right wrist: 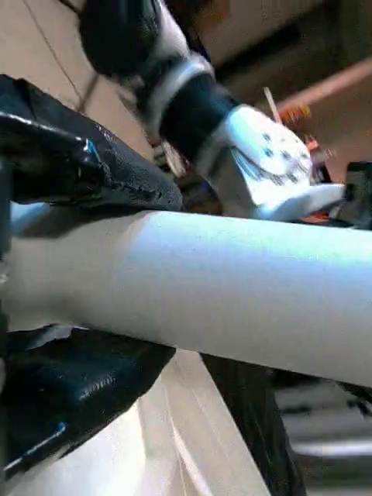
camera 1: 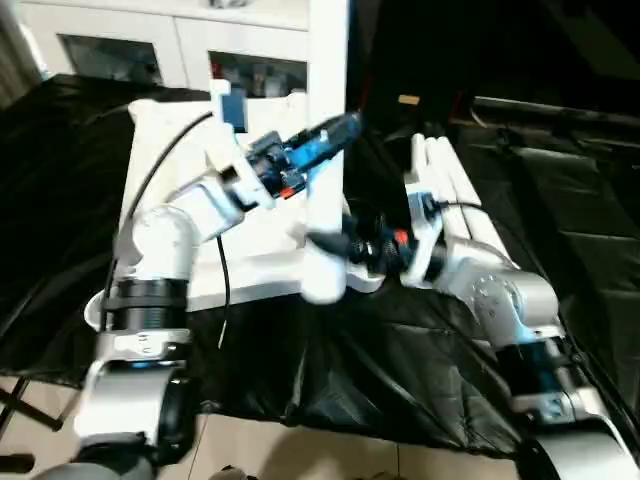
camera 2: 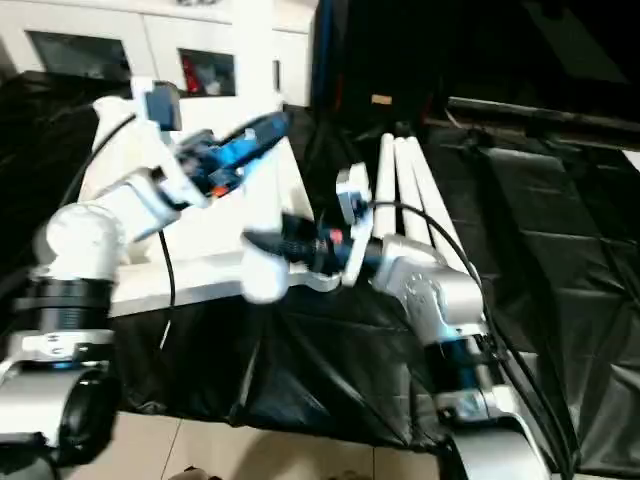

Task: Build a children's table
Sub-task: Insert table leg to table base

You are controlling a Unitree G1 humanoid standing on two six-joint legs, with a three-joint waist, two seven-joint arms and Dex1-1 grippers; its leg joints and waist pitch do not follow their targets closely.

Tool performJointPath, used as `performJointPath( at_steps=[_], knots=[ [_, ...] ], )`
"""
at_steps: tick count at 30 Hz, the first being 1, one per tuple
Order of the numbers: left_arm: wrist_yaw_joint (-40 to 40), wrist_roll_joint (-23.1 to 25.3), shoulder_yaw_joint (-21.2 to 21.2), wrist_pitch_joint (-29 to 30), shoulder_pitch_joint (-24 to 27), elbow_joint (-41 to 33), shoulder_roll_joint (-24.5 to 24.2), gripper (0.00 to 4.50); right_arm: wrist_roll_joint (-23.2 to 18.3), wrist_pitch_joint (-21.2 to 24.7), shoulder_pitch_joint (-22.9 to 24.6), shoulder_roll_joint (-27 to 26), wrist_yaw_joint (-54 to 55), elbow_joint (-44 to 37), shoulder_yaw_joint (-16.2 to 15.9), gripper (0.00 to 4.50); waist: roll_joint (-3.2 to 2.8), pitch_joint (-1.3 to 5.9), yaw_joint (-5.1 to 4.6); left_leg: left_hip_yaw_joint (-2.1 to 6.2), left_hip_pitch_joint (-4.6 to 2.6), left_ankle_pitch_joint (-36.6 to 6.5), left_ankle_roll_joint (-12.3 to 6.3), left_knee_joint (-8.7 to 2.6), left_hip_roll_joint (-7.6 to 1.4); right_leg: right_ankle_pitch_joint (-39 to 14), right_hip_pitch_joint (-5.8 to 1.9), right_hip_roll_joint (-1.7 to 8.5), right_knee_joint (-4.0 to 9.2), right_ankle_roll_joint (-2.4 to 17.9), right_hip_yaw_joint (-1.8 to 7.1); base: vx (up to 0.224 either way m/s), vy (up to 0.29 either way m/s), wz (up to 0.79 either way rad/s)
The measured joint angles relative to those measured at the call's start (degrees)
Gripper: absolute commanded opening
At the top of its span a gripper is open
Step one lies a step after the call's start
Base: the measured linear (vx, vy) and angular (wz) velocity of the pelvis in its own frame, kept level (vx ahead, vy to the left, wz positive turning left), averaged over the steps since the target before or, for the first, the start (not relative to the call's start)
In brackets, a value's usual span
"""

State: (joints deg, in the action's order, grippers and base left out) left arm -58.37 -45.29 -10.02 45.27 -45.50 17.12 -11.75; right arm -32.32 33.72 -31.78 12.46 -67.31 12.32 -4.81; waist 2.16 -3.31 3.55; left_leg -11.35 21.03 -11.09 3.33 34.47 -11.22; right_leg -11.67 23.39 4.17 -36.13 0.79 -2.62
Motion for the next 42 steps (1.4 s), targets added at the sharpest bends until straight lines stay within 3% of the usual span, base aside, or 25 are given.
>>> performJointPath(
  at_steps=[1, 7, 13, 14, 21, 24, 32, 33, 42],
  knots=[
    [-1.0, 0.0, 0.5, 0.5, 0.1, -0.2, -0.5, 2.43, -0.3, 0.6, 0.2, 0.1, -0.4, -0.2, -0.2, 1.93, -0.01, -0.01, 0.03, 0.0, 0.01, 0.0, 0.03, 0.0, 0.0, 0.0, 0.0, 0.0, 0.0, 0.0, 0.0, 0.0, 0.0, 0.0],
    [-2.1, -0.1, 1.0, 1.9, 0.2, -0.4, -0.9, 1.97, -1.0, 2.0, 0.3, 0.7, -1.2, -1.0, -0.6, 1.9, -0.01, -0.01, 0.03, 0.02, 0.02, 0.0, 0.13, 0.01, 0.0, 0.0, -0.01, 0.0, 0.0, 0.0, -0.01, 0.0, 0.0, 0.0],
    [-0.6, -0.2, 0.9, 1.9, 0.2, -0.4, -0.5, 1.87, -0.6, 1.6, 0.3, 0.9, -0.5, -1.0, -0.8, 1.9, -0.01, -0.01, 0.08, 0.04, 0.03, 0.0, 0.15, 0.0, 0.0, 0.0, -0.01, 0.0, 0.0, 0.0, -0.02, 0.0, 0.0, 0.0],
    [-0.1, 0.0, 0.8, 1.3, 0.2, -0.4, -0.3, 1.87, -0.1, 0.9, 0.3, 0.7, 0.2, -1.0, -0.8, 2.25, -0.01, -0.01, 0.09, 0.04, 0.02, 0.0, 0.15, 0.0, 0.0, 0.0, -0.01, 0.0, 0.0, 0.0, -0.02, 0.0, 0.0, 0.0],
    [10.2, 8.6, 1.9, -8.4, 0.0, 0.1, 3.1, 1.86, 8.8, -6.5, -3.2, -4.0, 15.2, 0.8, -1.3, 2.93, -0.01, -0.01, -0.02, 0.09, 0.02, 0.1, 0.3, 0.0, 0.01, 0.1, -0.03, 0.0, 0.0, 0.0, -0.03, 0.0, 0.0, 0.0],
    [14.4, 11.4, 2.6, -11.3, -0.1, 0.6, 4.5, 1.86, 13.0, -9.5, -4.8, -6.3, 22.5, 3.2, -2.4, 2.97, -0.01, -0.01, -0.09, 0.1, 0.02, 0.1, 0.33, -0.01, 0.01, 0.1, -0.02, 0.0, 0.0, 0.0, -0.03, 0.0, 0.0, 0.0],
    [30.2, 20.7, 3.8, -18.4, -0.3, 0.6, 8.1, 1.86, 19.8, -14.0, -7.1, -10.5, 35.0, 10.8, -3.3, 2.97, 0.0, -0.01, -0.2, 0.11, 0.07, 0.1, 0.32, -0.01, 0.01, 0.1, -0.02, -0.01, 0.04, 0.0, -0.04, 0.0, 0.0, 0.0],
    [31.4, 21.7, 4.0, -19.2, -0.4, 0.6, 8.4, 1.86, 20.2, -14.2, -7.2, -10.9, 36.1, 11.3, -3.3, 2.71, -0.01, -0.01, -0.2, 0.11, 0.07, 0.1, 0.32, -0.01, 0.01, 0.1, -0.02, -0.01, 0.04, 0.0, -0.04, 0.0, 0.0, 0.0],
    [37.0, 25.5, 4.7, -23.0, -1.3, 0.6, 9.8, 1.85, 21.0, -16.4, -9.0, -12.7, 40.6, 15.0, -1.8, 2.12, 0.0, -0.02, -0.21, 0.1, 0.08, 0.1, 0.32, -0.01, 0.01, 0.1, -0.01, -0.01, 0.04, 0.0, -0.03, 0.0, 0.0, 0.0]
  ],
)
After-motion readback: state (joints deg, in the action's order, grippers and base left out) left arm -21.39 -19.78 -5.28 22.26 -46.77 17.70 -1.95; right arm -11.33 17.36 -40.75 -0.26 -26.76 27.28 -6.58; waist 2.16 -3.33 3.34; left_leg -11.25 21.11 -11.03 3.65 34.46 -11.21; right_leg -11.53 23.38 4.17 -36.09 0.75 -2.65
